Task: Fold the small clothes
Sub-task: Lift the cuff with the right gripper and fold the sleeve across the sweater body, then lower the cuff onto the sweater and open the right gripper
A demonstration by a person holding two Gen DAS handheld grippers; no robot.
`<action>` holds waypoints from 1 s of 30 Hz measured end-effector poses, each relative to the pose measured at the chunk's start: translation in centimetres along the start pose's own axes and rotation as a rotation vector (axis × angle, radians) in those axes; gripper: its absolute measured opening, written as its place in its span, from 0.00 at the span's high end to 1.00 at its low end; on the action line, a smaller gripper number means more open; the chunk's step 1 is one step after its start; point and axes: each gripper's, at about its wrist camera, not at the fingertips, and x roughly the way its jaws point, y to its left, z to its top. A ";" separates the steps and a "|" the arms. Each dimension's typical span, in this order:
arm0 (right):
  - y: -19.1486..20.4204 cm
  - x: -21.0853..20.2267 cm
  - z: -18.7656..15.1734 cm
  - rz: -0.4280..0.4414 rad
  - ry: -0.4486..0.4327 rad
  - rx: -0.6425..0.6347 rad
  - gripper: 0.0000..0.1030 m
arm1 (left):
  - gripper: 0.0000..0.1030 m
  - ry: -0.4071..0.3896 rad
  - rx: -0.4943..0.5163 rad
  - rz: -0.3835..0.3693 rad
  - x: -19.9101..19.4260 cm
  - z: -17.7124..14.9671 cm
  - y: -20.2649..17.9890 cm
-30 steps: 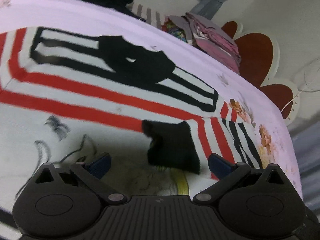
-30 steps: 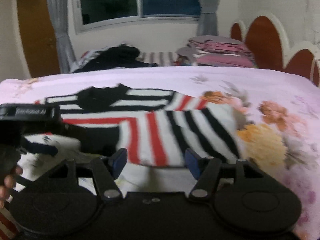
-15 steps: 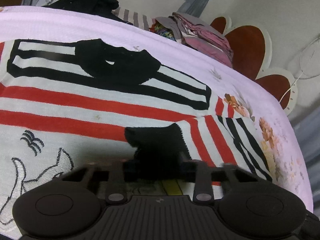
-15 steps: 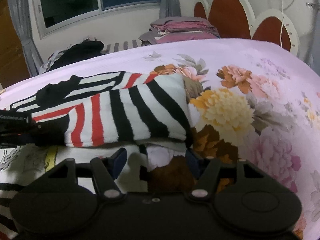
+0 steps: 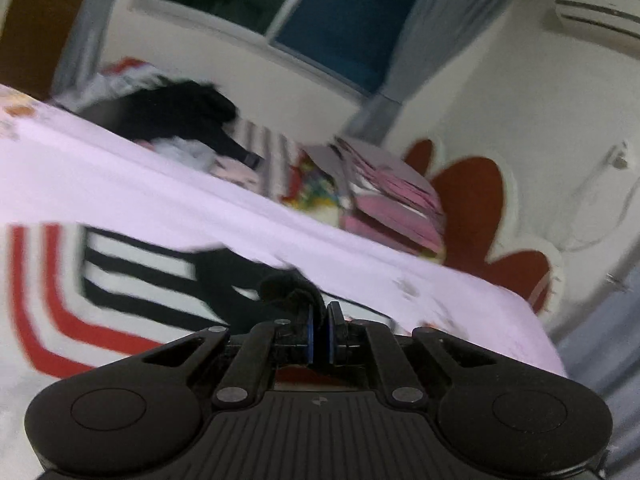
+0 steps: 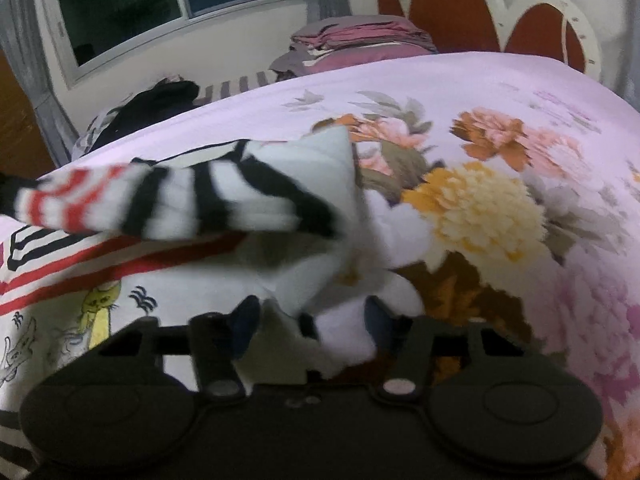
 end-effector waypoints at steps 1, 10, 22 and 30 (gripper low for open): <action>0.2 0.2 0.1 0.007 0.006 -0.003 0.63 | 0.94 -0.006 -0.007 0.028 -0.3 0.2 1.1; 0.3 0.2 -0.2 0.028 0.011 -0.016 0.83 | 1.00 0.105 -0.114 0.245 1.4 -3.9 9.3; -1.3 -4.7 0.3 0.058 -0.059 -0.039 0.46 | 0.35 0.015 0.000 0.297 -1.3 -3.6 6.3; -1.3 1.4 5.2 0.094 -0.053 -0.001 0.46 | 0.27 0.090 0.107 0.214 2.8 -4.6 3.2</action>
